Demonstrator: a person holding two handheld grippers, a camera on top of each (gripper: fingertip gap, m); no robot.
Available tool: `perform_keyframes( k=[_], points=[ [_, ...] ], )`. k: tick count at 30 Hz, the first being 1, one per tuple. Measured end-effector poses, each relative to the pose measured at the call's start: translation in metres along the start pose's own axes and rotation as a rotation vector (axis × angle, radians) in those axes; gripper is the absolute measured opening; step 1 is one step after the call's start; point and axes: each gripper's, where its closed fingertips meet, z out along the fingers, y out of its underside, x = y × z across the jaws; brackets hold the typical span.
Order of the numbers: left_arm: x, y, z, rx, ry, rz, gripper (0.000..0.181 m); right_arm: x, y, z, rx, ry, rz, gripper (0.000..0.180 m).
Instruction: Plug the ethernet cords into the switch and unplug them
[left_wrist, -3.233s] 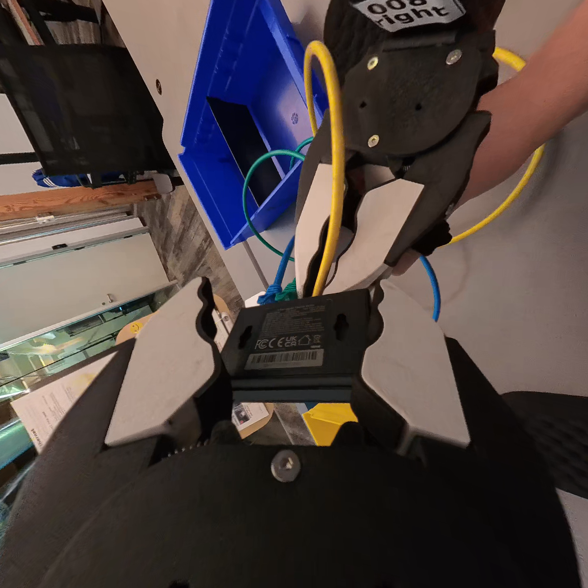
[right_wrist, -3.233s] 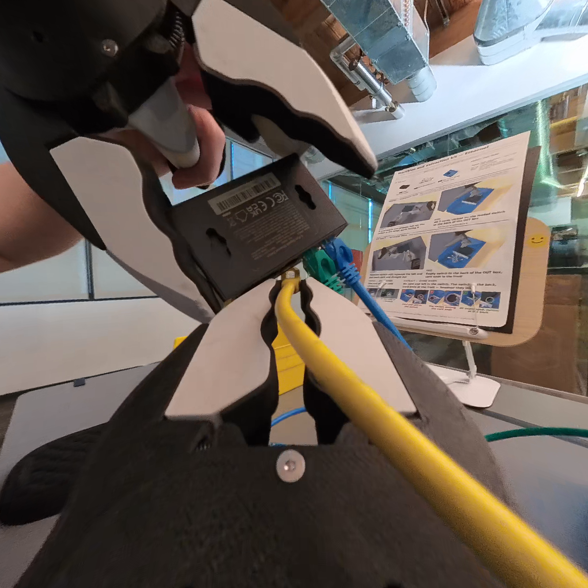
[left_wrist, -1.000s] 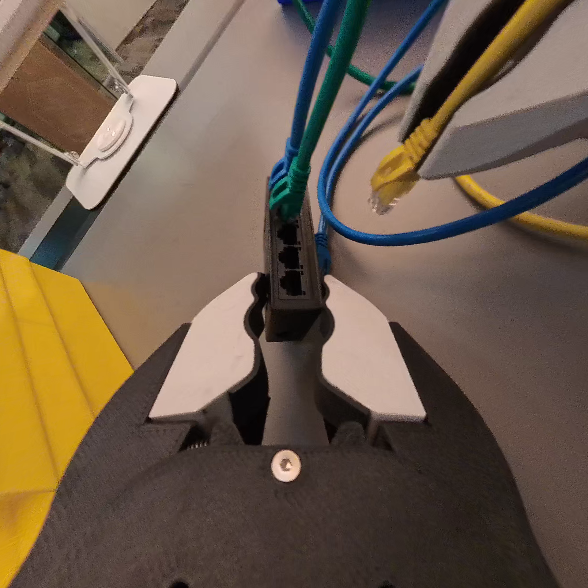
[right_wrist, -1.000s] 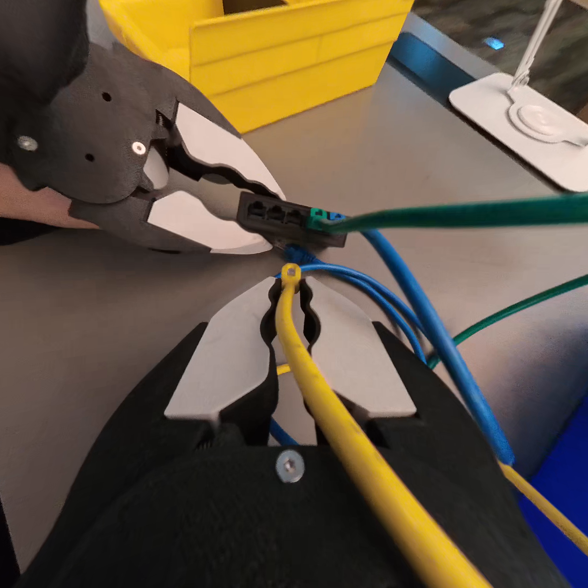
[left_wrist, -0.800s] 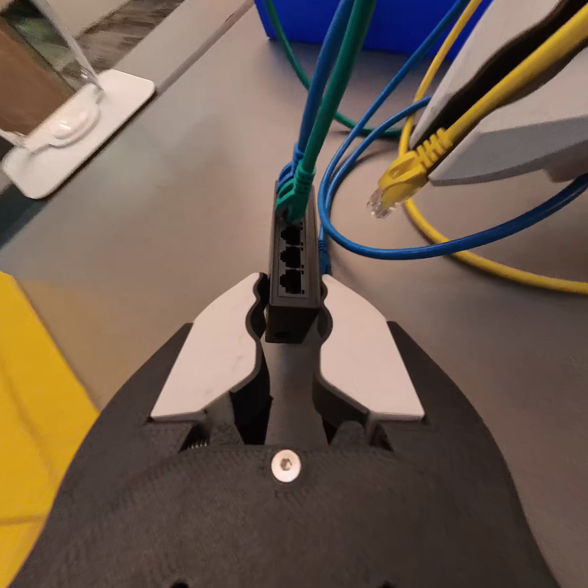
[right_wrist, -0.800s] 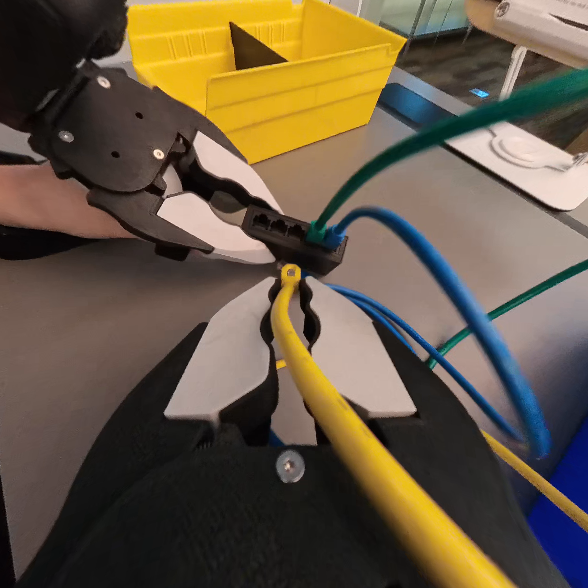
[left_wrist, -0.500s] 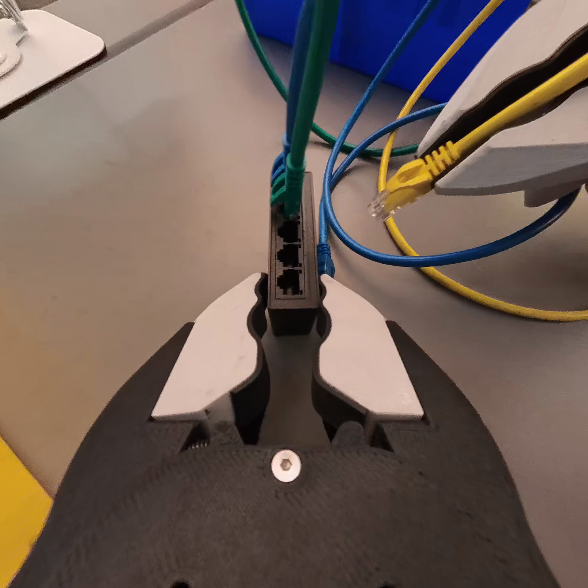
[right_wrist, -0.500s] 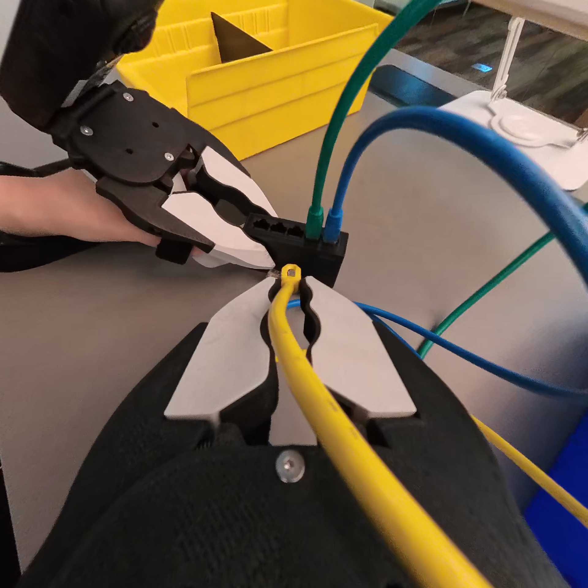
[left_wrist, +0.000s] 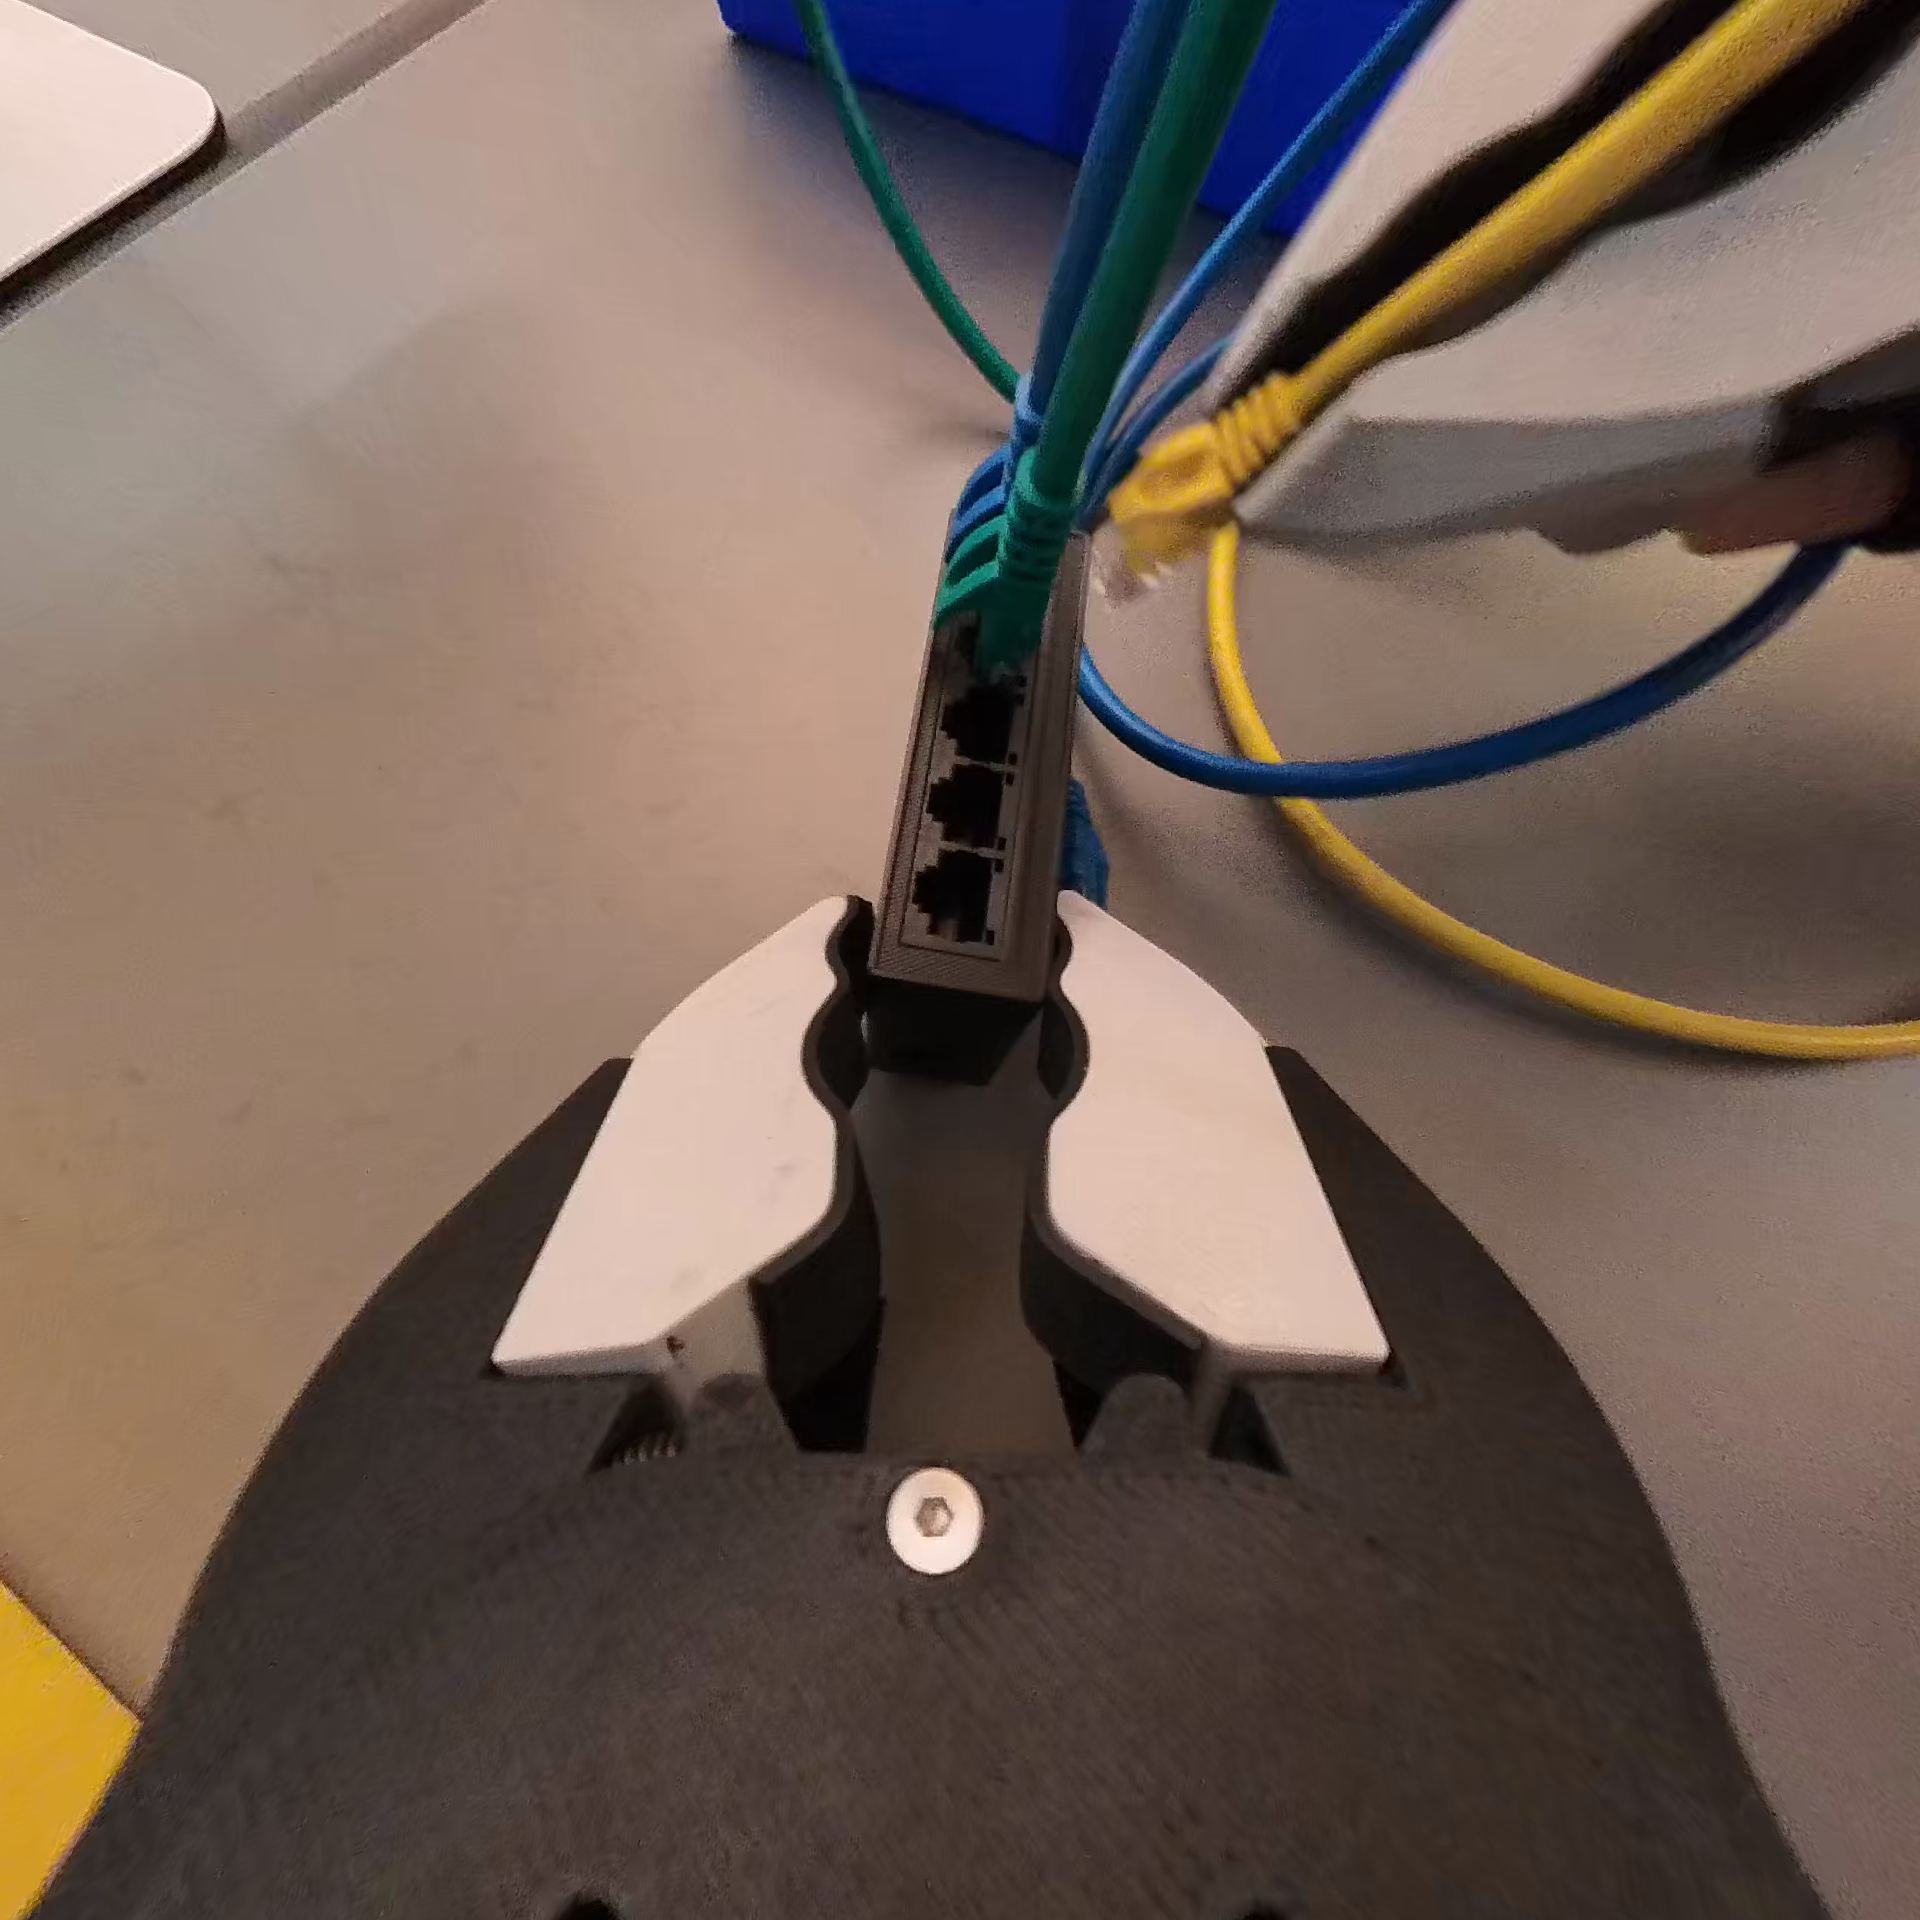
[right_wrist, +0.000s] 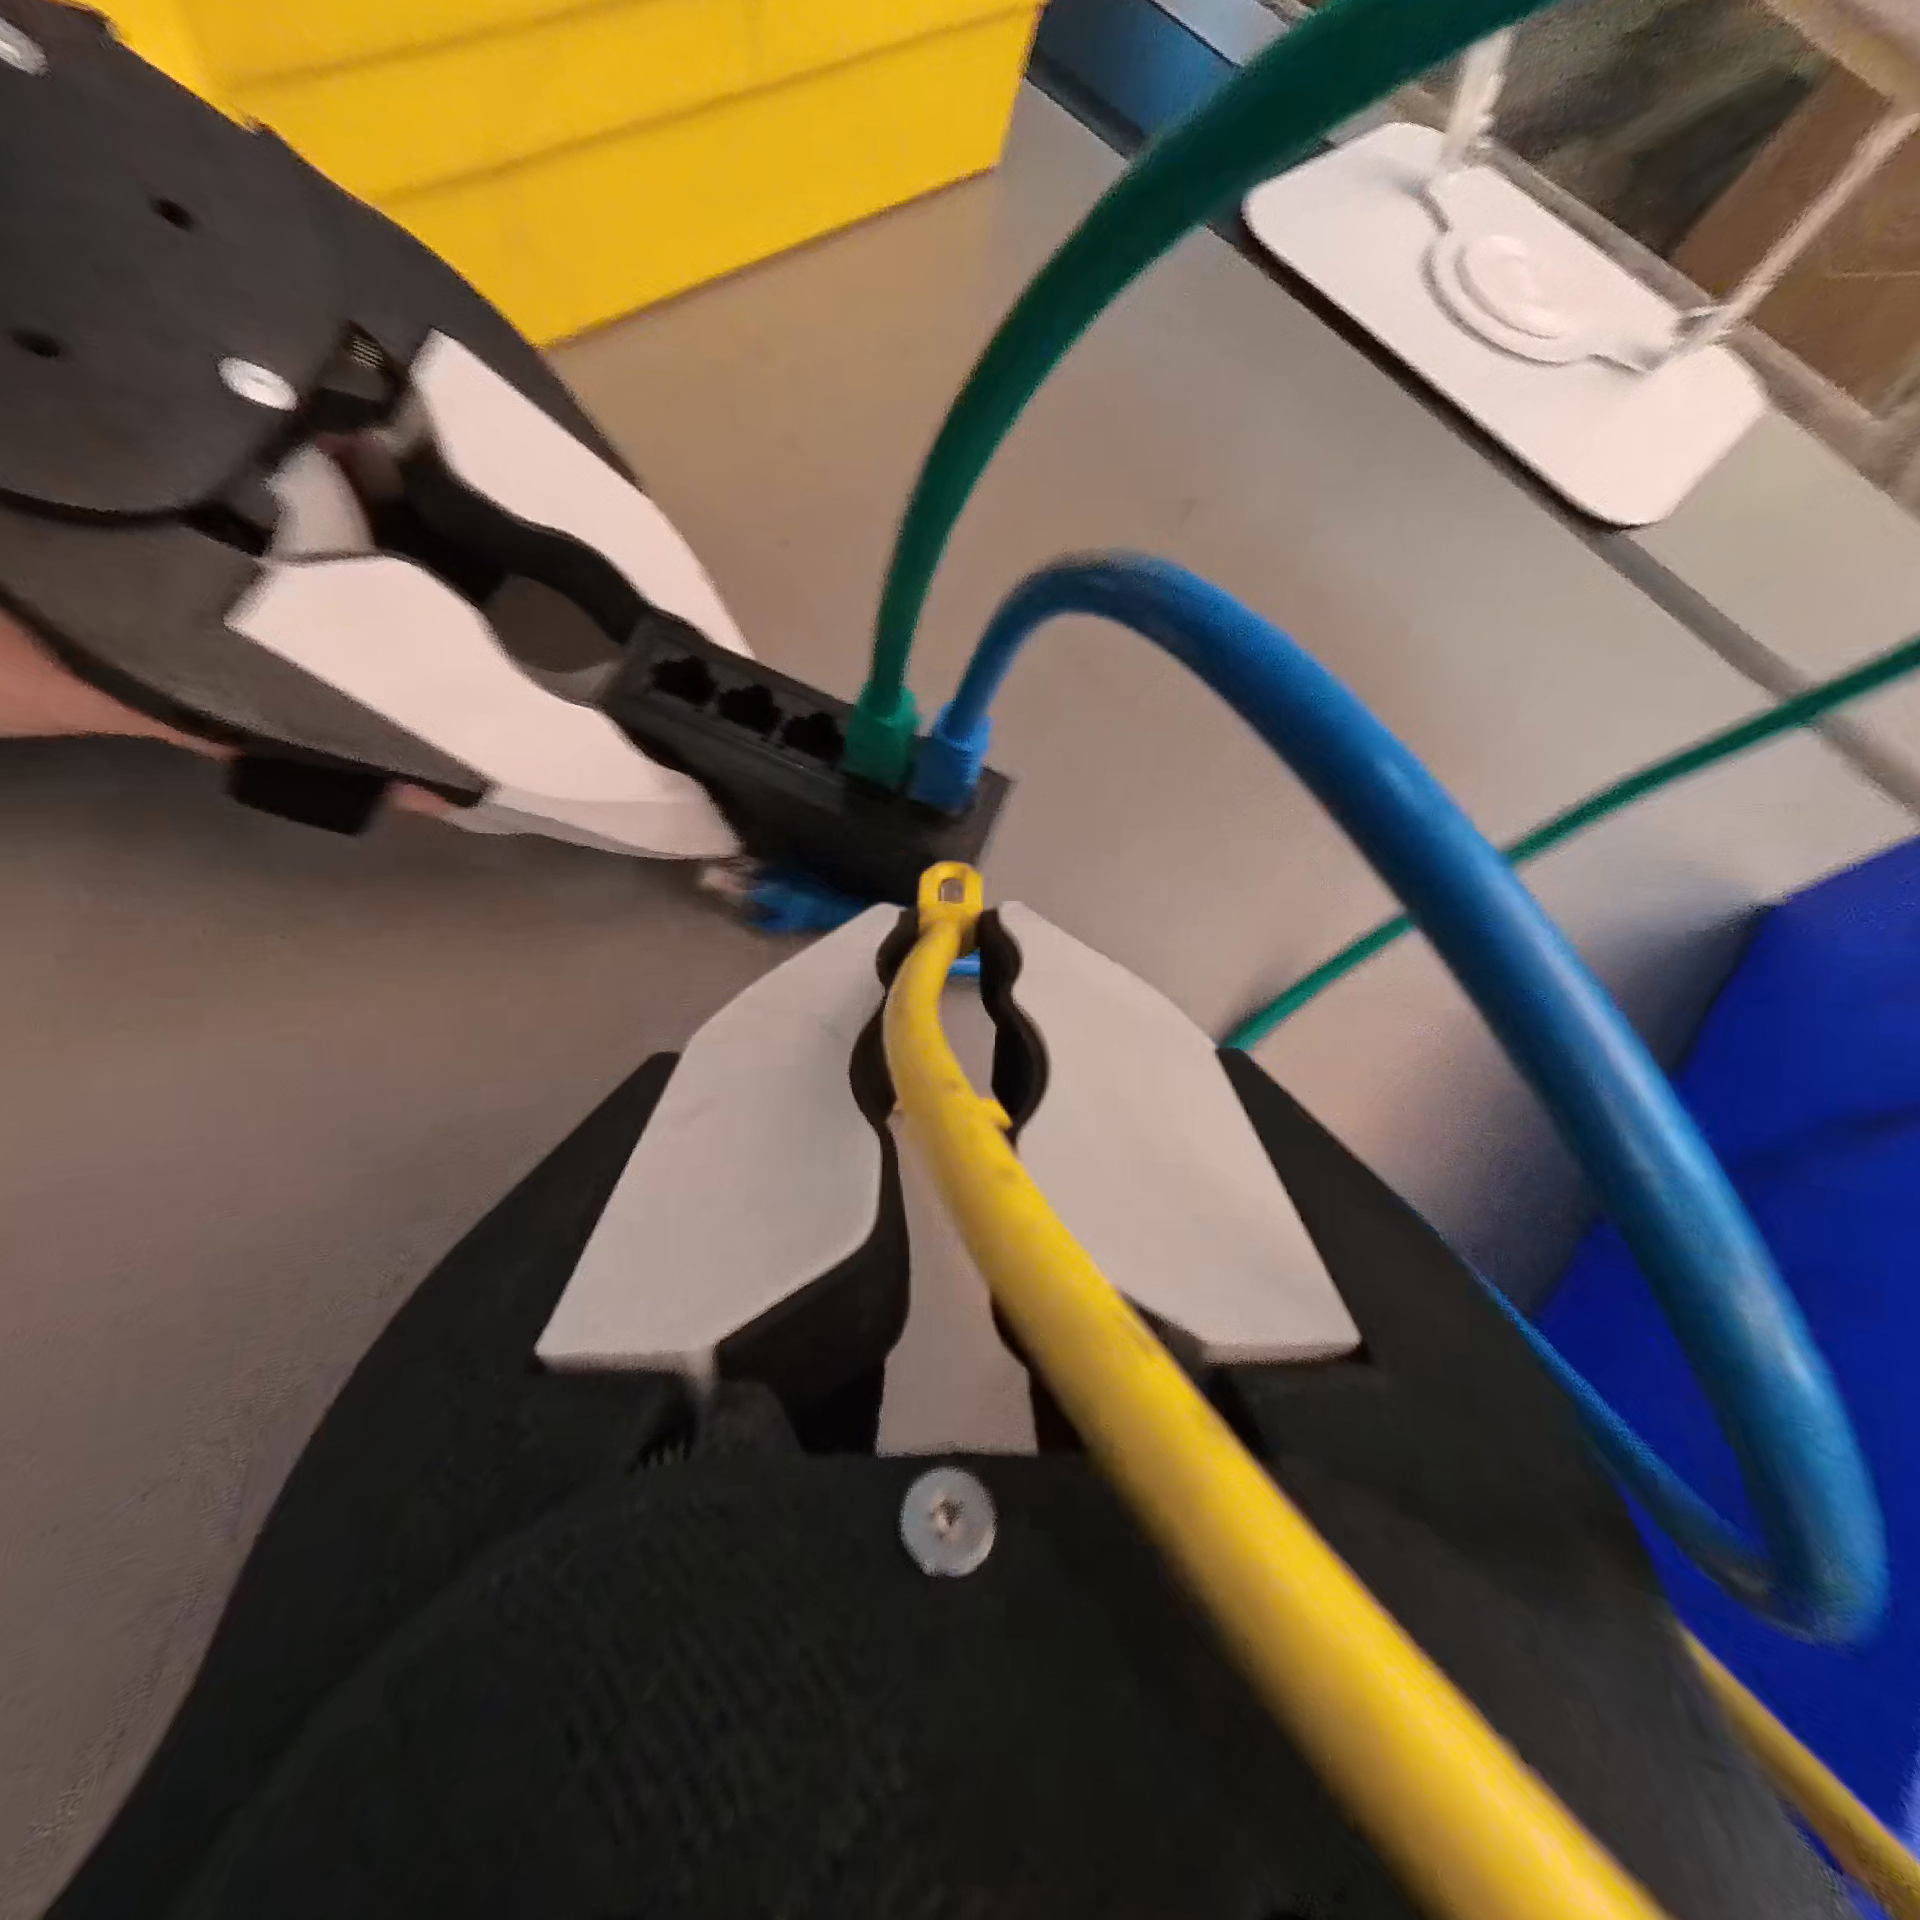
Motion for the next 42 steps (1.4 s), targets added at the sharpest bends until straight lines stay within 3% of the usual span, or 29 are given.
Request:
perform_keyframes(
  k=[3, 14, 18, 24, 29, 35, 42],
  points=[
    [0.009, 0.005, -0.005, -0.008, 0.034, 0.01, 0.028, 0.019, 0.009, 0.007, -0.07, 0.125, -0.099, 0.013],
    [0.024, 0.01, 0.003, -0.045, 0.206, -0.034, 0.04, -0.012, 0.007, 0.025, 0.026, -0.137, -0.056, 0.013],
    [0.015, 0.008, 0.006, -0.037, 0.094, 0.059, 0.03, -0.008, 0.008, 0.027, -0.003, -0.083, -0.099, 0.013],
    [0.009, 0.015, 0.004, -0.067, 0.049, 0.039, 0.036, -0.01, 0.009, 0.027, 0.007, -0.085, -0.101, 0.013],
    [0.01, 0.018, 0.004, -0.081, 0.048, 0.044, 0.029, -0.009, 0.007, 0.026, 0.026, -0.076, -0.104, 0.013],
    [0.002, -0.006, -0.011, 0.02, -0.073, 0.178, 0.028, -0.007, -0.006, 0.003, 0.136, -0.033, -0.105, 0.013],
    [-0.012, -0.053, -0.042, 0.119, -0.329, 0.463, 0.029, -0.023, -0.033, -0.049, 0.37, -0.072, -0.017, 0.012]
  ],
)
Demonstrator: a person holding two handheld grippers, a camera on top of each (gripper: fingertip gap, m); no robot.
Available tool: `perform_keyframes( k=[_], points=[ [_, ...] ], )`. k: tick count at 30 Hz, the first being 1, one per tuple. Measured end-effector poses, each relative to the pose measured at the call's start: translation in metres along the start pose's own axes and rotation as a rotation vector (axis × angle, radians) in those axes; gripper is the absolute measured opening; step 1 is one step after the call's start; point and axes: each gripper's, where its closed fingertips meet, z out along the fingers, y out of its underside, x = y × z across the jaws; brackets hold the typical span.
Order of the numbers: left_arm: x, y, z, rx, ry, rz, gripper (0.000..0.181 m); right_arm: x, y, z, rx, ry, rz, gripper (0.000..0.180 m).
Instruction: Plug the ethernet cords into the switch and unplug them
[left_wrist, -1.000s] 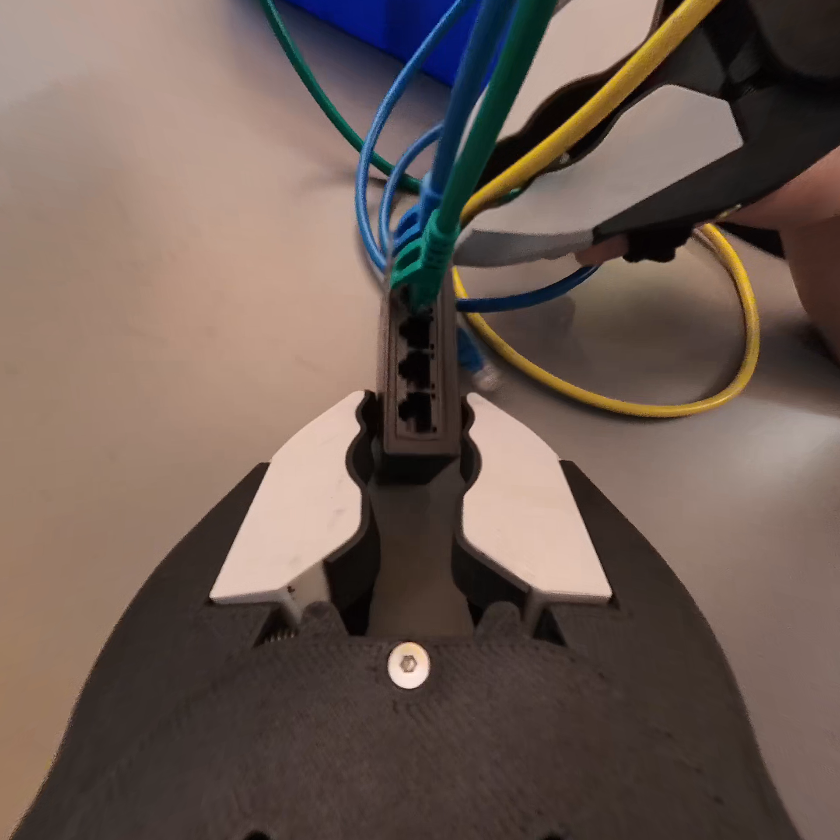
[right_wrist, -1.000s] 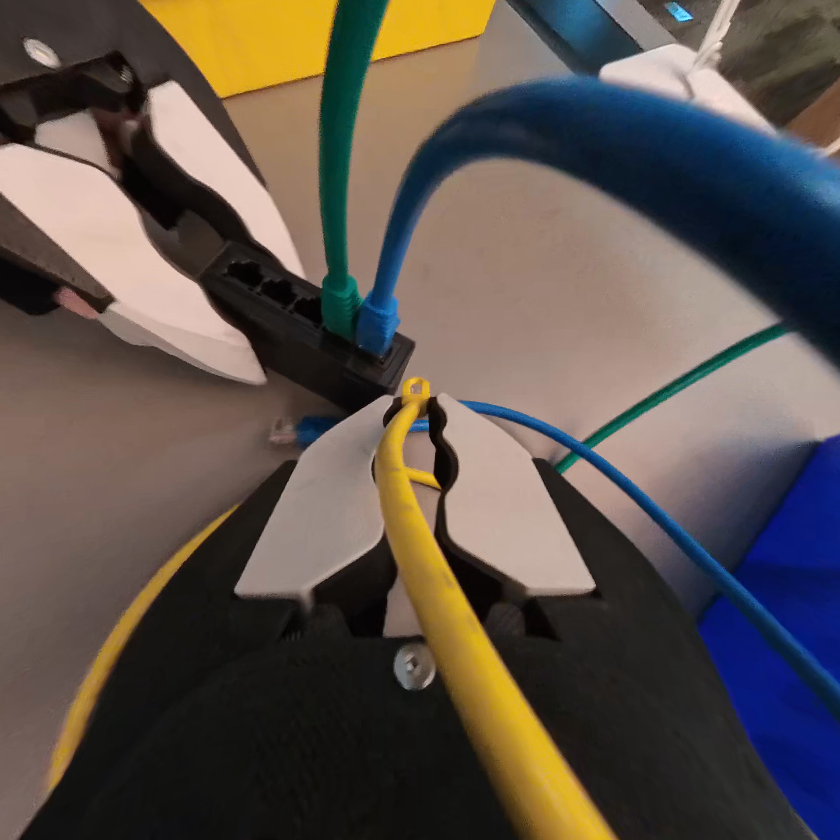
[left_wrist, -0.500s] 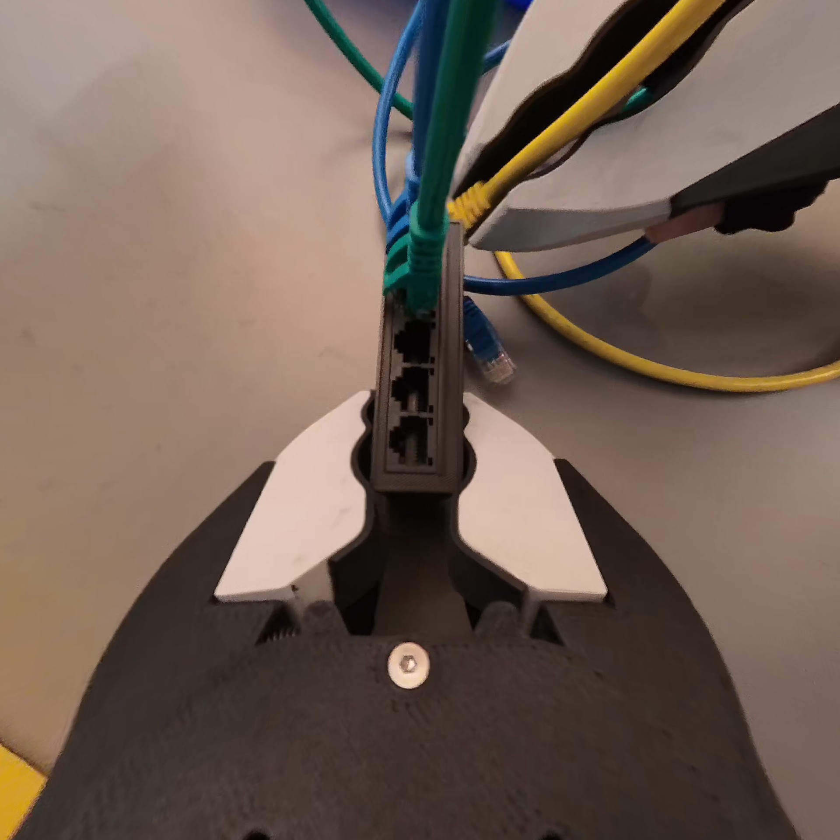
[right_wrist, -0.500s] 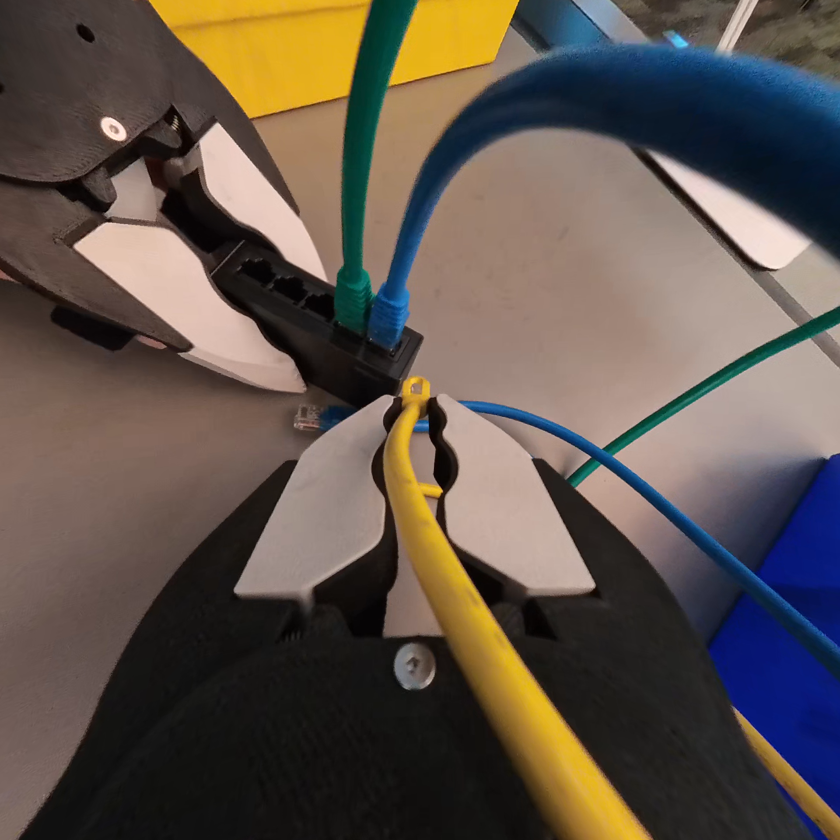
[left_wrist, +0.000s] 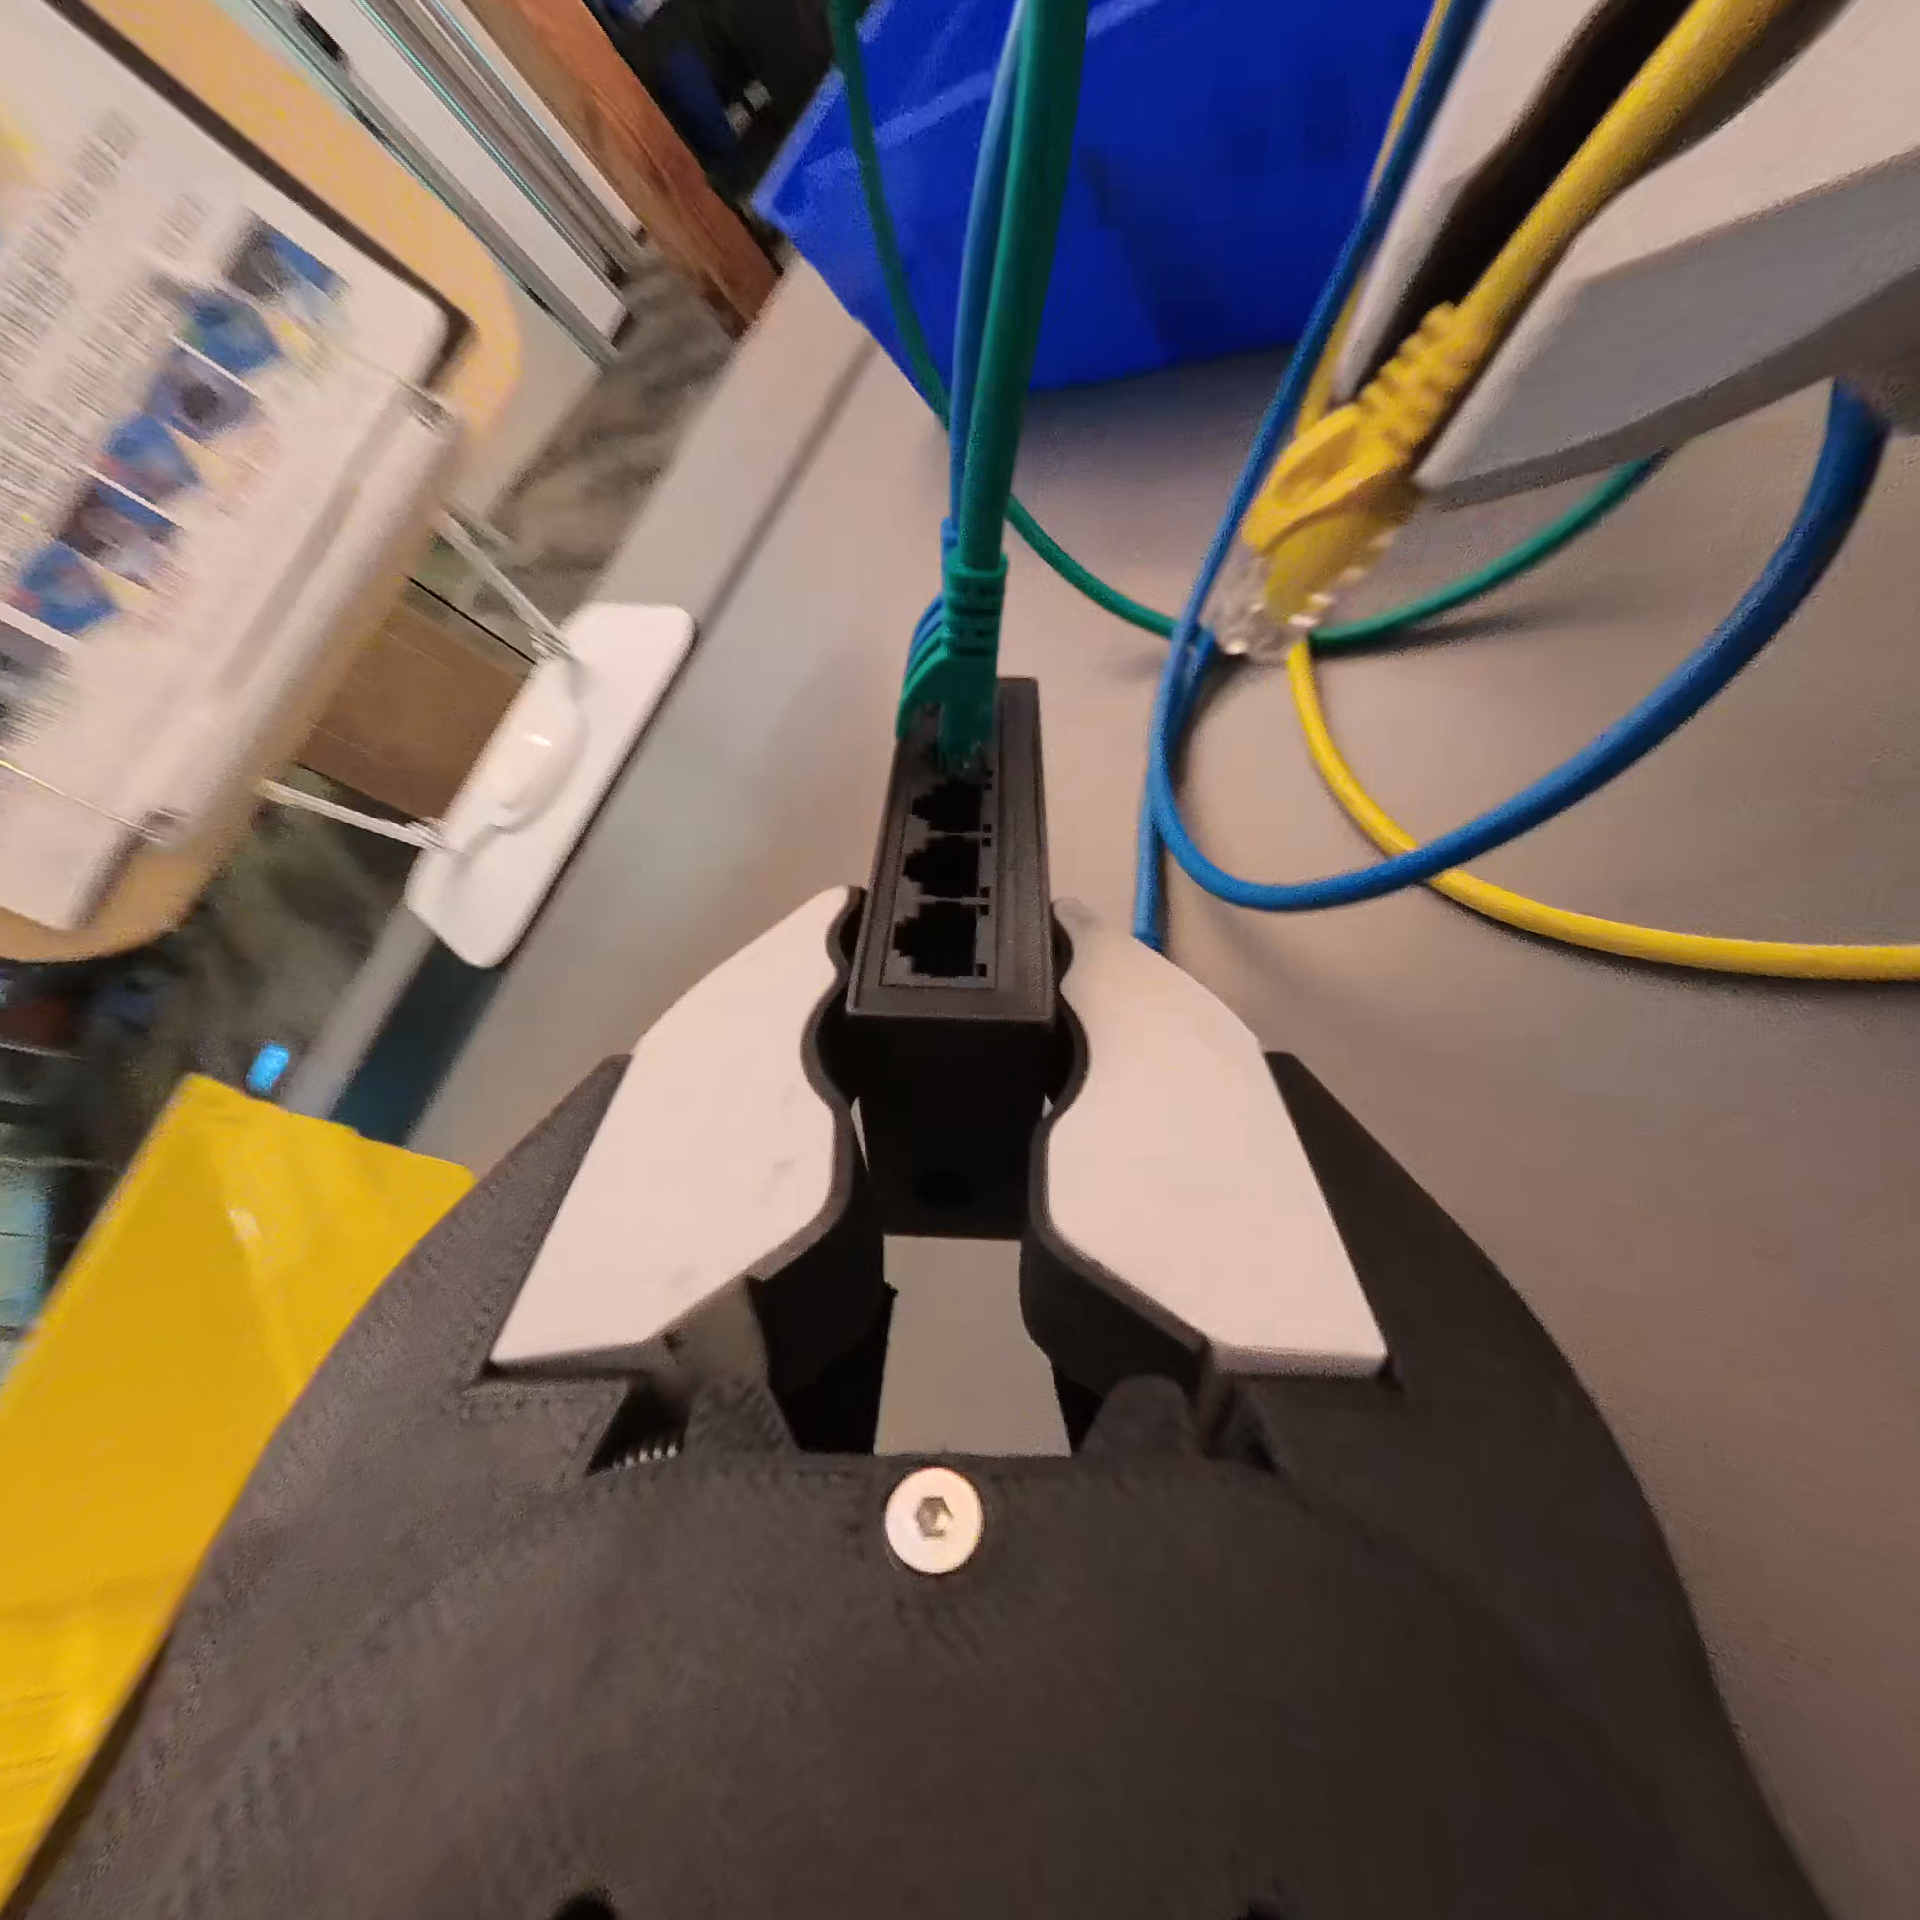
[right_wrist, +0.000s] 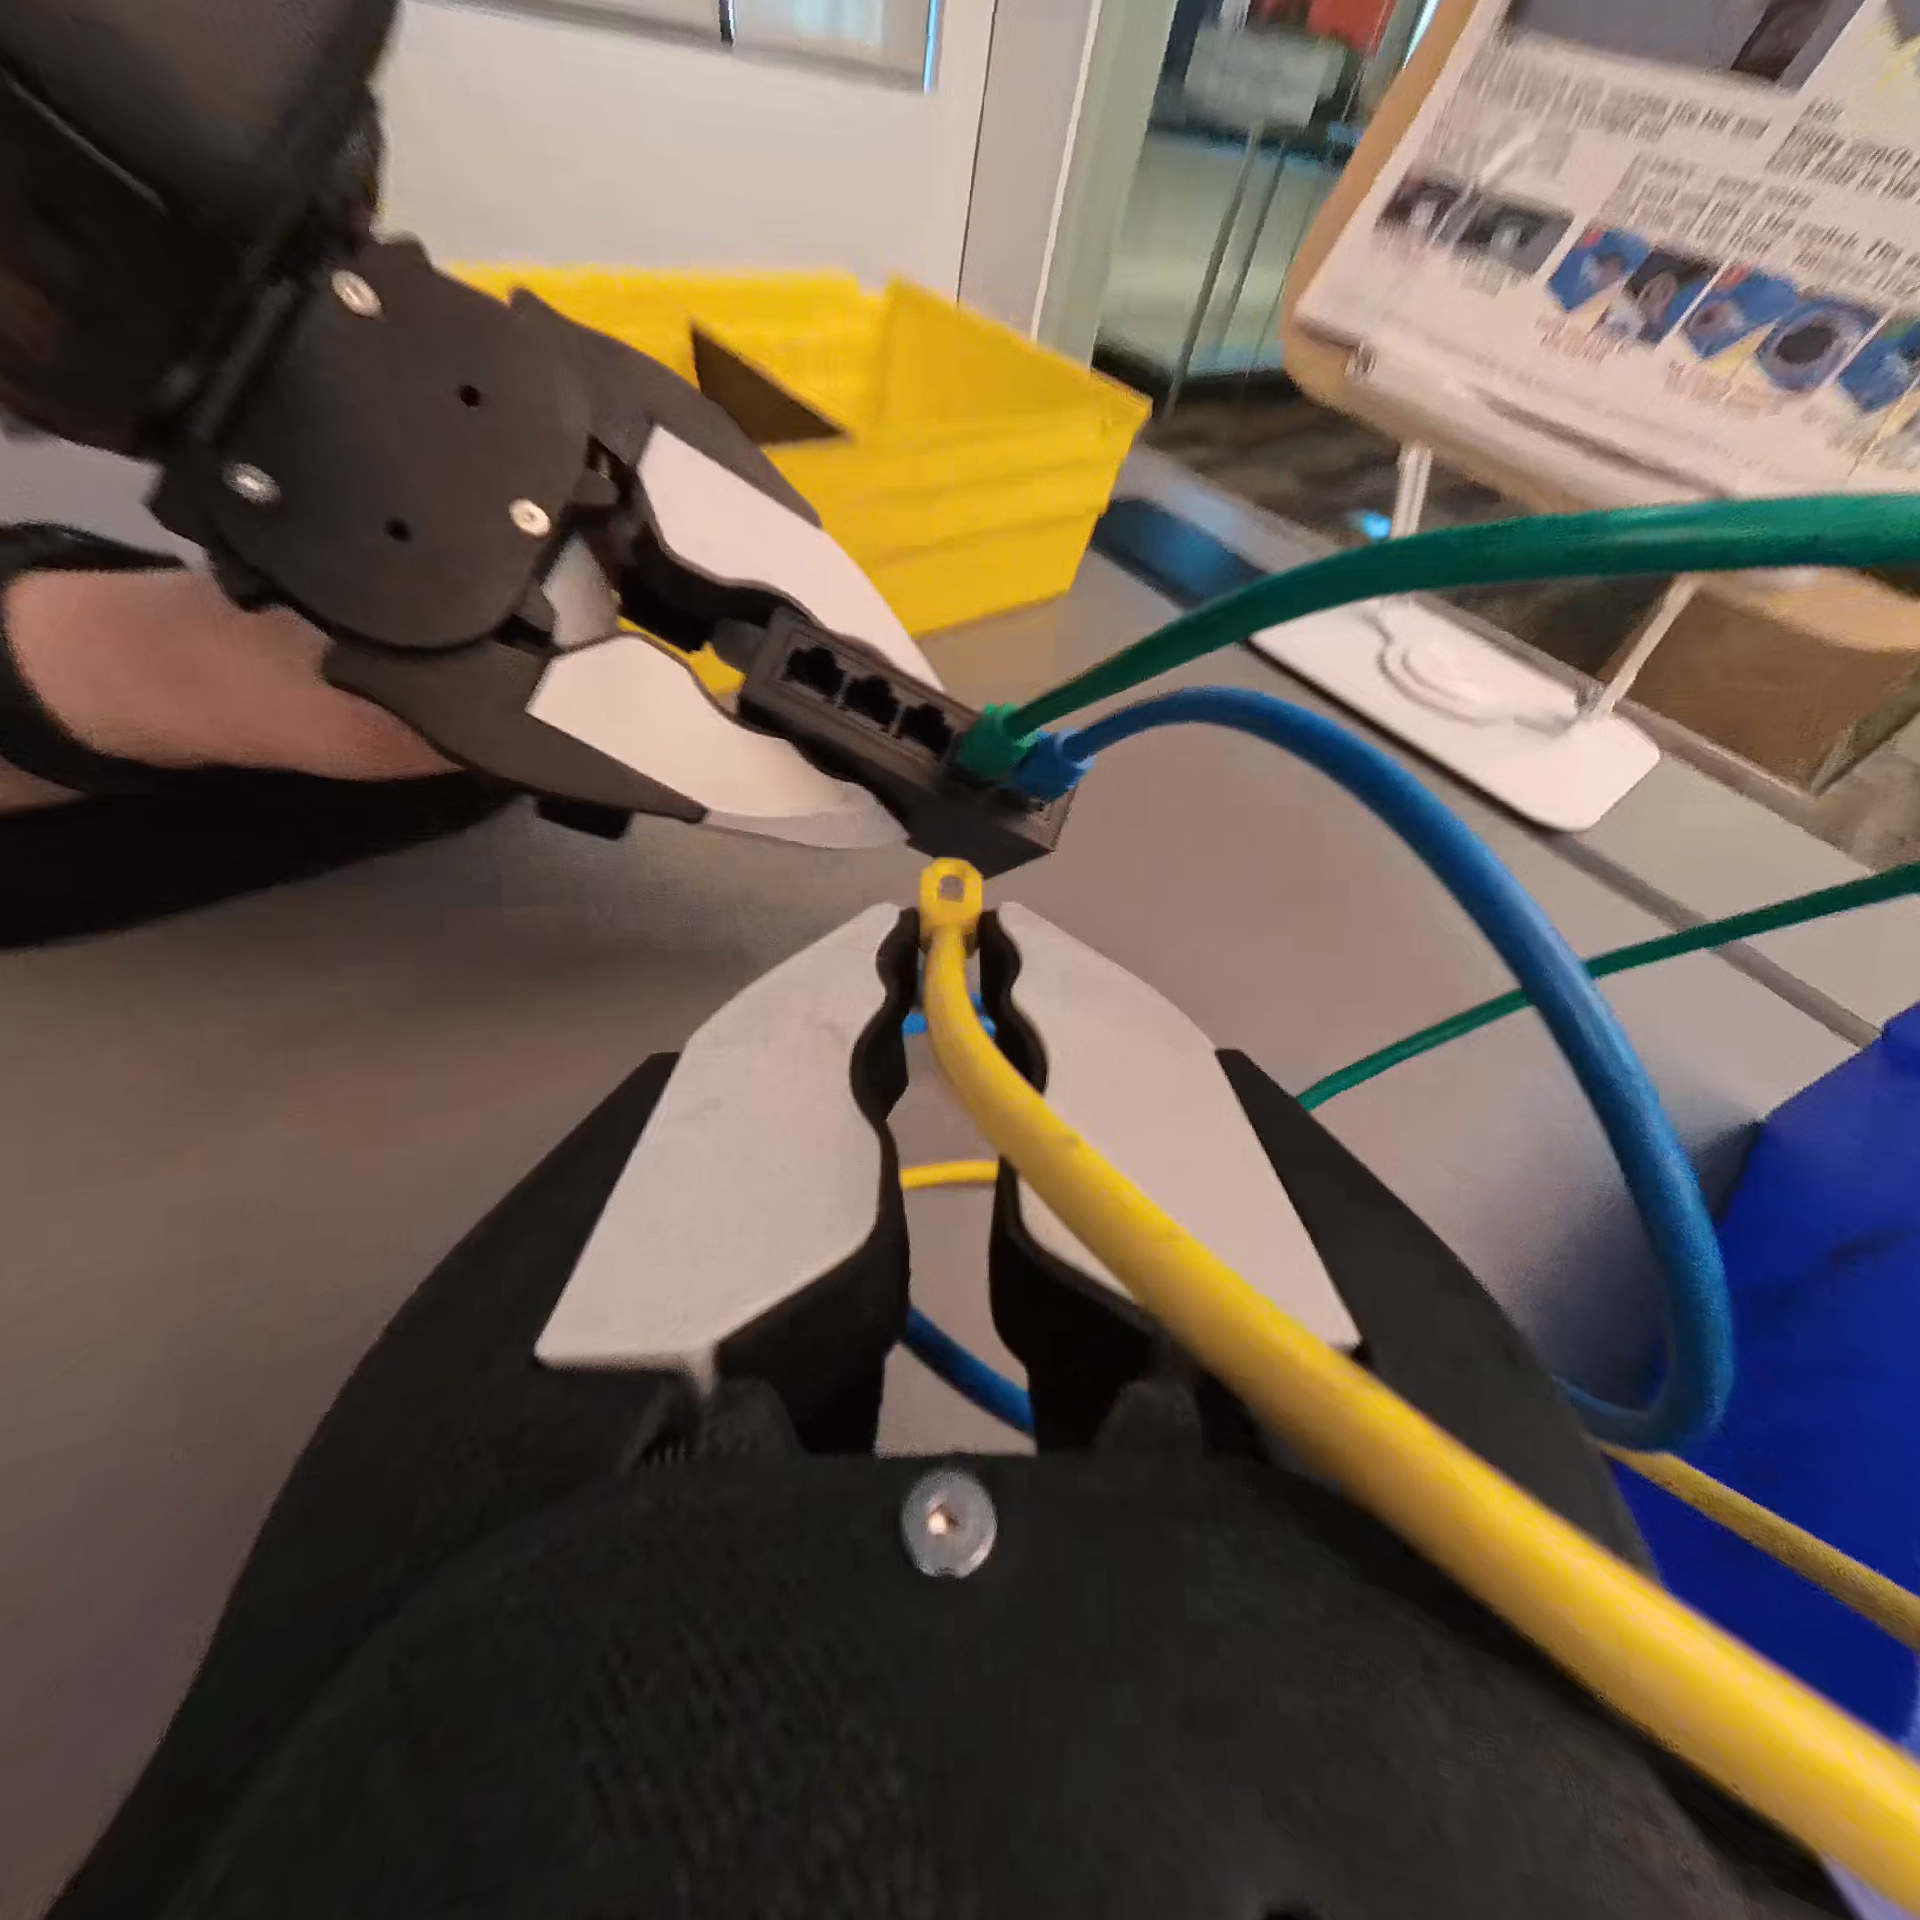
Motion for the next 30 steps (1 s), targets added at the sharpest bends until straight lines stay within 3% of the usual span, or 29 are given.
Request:
perform_keyframes(
  k=[4, 10, 19, 30],
  points=[
    [-0.029, -0.03, -0.014, 0.065, -0.151, 0.169, 0.029, -0.014, -0.042, -0.027, 0.242, -0.012, 0.001, 0.012],
    [-0.057, -0.074, -0.029, 0.141, -0.3, 0.407, 0.029, -0.007, -0.099, -0.055, 0.557, 0.11, -0.042, 0.012],
    [-0.07, -0.112, -0.043, 0.121, -0.378, 0.654, 0.029, 0.011, -0.119, -0.045, 0.687, 0.132, 0.063, 0.012],
    [-0.06, -0.137, -0.049, 0.135, -0.412, 0.766, 0.029, 0.009, -0.126, -0.047, 0.699, 0.147, 0.044, 0.012]
  ],
)
